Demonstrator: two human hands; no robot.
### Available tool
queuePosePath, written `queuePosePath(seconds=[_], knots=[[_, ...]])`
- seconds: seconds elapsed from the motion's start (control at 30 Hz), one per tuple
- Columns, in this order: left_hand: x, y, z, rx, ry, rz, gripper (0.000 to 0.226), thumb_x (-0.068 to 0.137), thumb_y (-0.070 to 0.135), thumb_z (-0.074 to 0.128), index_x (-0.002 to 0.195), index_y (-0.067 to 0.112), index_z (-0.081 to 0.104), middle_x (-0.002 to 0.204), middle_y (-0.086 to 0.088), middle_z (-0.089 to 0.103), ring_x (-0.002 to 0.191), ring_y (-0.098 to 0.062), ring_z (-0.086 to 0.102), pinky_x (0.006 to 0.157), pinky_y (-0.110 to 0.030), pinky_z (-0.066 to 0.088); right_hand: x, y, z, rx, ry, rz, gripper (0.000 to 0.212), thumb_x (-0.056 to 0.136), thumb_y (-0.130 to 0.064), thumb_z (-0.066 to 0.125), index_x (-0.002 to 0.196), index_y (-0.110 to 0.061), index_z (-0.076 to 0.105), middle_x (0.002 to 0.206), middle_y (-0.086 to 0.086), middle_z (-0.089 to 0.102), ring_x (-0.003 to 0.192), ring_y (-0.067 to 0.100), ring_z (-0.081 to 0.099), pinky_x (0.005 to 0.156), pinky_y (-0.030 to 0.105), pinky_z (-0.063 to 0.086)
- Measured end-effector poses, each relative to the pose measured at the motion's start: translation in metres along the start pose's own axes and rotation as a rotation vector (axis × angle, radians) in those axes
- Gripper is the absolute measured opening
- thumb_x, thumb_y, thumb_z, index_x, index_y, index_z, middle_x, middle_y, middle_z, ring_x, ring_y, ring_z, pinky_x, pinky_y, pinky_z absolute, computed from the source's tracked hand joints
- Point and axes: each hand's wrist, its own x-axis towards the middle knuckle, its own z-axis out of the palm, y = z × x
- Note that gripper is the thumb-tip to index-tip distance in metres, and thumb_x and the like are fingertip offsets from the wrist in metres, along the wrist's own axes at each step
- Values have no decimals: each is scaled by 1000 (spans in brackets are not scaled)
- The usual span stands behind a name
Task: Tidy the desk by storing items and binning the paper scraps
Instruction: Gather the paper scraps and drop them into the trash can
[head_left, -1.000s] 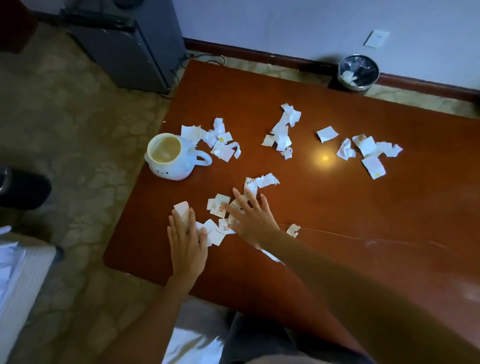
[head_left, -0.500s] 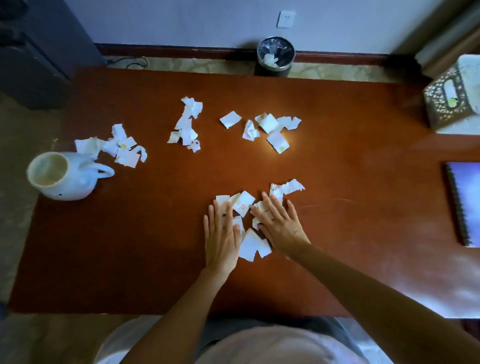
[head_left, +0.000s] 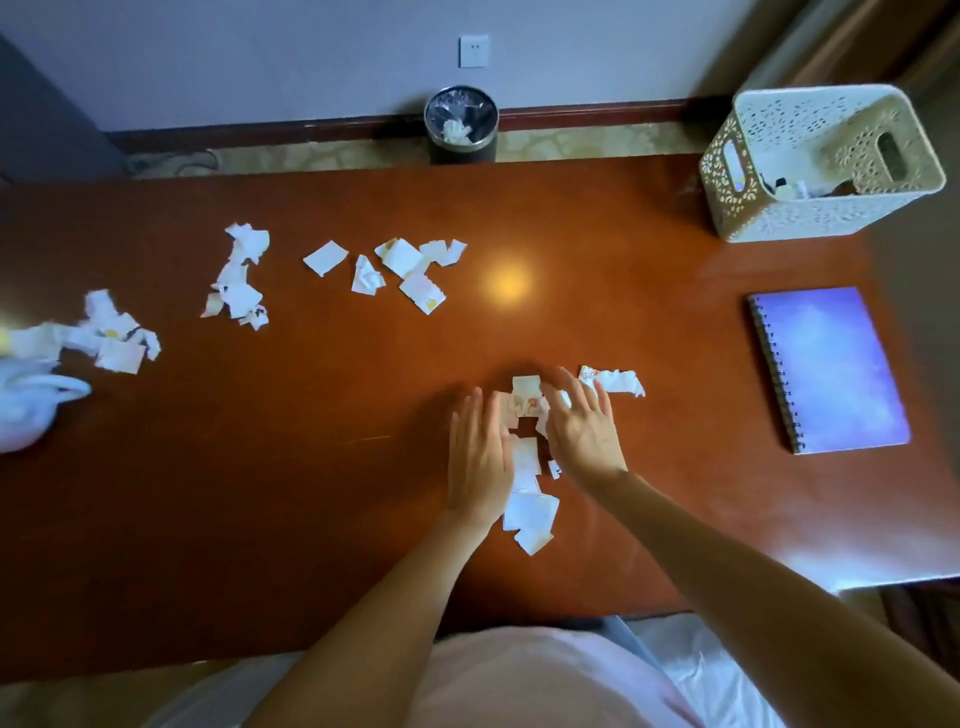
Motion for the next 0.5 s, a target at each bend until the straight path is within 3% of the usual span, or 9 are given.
queuePosePath(seconds=[0.1,0.17,0.23,0.33,0.5], knots=[[14,-10,-34,-146,195,-138,43,94,5,36,136,1,44,140,-18,48,130,-33,48,104,-40,43,26,-35,-8,79,7,-86,34,74,-4,38,88,-4,69,102,19,69,85,35,69,85,53,52],[25,-28,-65,-156,327,-233,44,95,1,39,139,4,40,144,-14,44,132,-28,45,104,-35,42,50,-68,-12,163,-26,-160,36,76,-7,37,91,-4,70,101,19,69,83,35,69,84,49,54],[37,-51,-101,-159,416,-334,45,96,3,40,140,8,38,146,-11,41,131,-25,45,103,-31,43,73,-106,-16,224,-66,-231,32,84,-5,48,111,-2,63,119,22,62,104,38,63,98,49,45],[55,-97,-152,-161,504,-491,44,96,5,41,140,9,39,146,-10,39,131,-25,44,103,-33,45,109,-162,-21,212,-225,-330,47,97,-15,43,143,-12,34,152,15,28,141,30,30,118,43,19],[91,-176,-212,-184,512,-671,46,97,10,40,142,8,33,150,-12,32,137,-28,34,108,-42,41,175,-253,-20,131,-350,-407,59,97,-18,43,149,-22,16,160,8,-1,148,30,3,120,47,9]])
